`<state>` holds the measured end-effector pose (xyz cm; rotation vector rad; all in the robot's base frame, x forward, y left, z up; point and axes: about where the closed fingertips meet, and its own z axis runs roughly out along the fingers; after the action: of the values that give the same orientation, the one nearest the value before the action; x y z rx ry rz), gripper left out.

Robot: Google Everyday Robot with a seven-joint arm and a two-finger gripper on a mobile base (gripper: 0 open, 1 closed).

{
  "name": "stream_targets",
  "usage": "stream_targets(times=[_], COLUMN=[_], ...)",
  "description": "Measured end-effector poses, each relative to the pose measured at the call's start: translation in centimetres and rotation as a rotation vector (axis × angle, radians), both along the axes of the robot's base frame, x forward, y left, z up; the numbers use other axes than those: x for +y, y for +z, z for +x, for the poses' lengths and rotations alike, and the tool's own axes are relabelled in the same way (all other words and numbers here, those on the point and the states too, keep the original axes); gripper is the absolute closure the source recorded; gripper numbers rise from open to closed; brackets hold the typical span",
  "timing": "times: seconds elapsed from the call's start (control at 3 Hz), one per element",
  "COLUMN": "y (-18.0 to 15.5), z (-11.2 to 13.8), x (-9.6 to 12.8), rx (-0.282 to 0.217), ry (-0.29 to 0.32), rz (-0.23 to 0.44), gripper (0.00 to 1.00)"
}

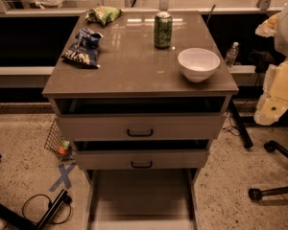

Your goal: Place green can into bottom drawer

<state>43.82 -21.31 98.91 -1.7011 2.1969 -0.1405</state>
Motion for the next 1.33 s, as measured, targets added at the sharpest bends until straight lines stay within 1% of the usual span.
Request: stream_targets(times=[0.33, 0.67, 1.0, 1.33], y=[0.0, 0.6, 1.2, 1.9], z=[0.0, 2.8, 8.9, 14.1], x=[0.0, 0.1, -0.2, -0.2], rx=[0.0, -0.035, -0.066, -0.123], ry=[0.0, 0.008, -0.02, -0.056], rz=[0.0, 0.042, 0.194, 0.391], gripper=[0.0, 0.0, 0.0, 0.0])
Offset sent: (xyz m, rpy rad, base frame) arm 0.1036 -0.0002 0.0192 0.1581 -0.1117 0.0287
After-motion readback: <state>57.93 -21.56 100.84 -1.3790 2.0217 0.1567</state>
